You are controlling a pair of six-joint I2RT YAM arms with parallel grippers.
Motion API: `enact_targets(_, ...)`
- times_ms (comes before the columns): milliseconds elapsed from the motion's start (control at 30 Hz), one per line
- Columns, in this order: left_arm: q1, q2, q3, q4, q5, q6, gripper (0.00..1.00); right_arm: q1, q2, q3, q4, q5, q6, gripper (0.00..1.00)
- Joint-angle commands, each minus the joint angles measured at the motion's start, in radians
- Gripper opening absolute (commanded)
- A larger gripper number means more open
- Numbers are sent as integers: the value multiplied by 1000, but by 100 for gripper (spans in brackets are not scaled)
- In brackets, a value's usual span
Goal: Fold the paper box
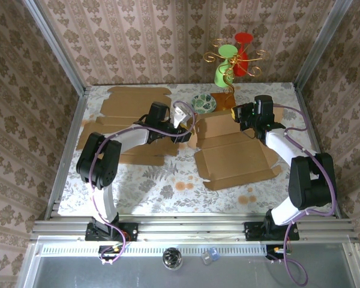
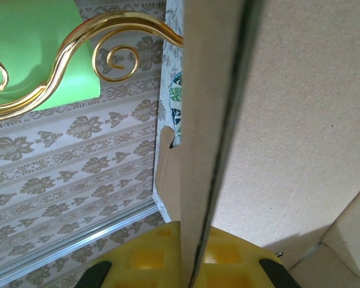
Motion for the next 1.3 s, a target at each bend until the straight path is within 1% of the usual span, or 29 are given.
enact_targets(0,-24,-45,-10,9,40,30,39,6,24,4,-43,-38,-21,0)
enact_targets(233,-56,-60,-33,29,6,23,38,7,19,-5,-18,-36,-20,0)
enact_targets(367,-69,-56,-47,60,-96,-16,37,14,8,-32,19,-25,-14,0)
enact_targets(567,-87,-58,-79,115,-231,-90,38,36,-21,-137,164,24,-4,0)
enact_targets(767,-107,-79,-133,185,-288,-141,38,58,-32,-253,353,75,24,0)
enact_targets(900,-123,-79,-137,192,-328,-157,37,74,-28,-314,443,105,51,0)
enact_targets(1133,-142,-66,-127,199,-419,-195,36,88,-23,-332,466,109,59,0)
enact_targets(1267,-161,-53,-112,186,-481,-201,37,95,-31,-335,460,108,63,0)
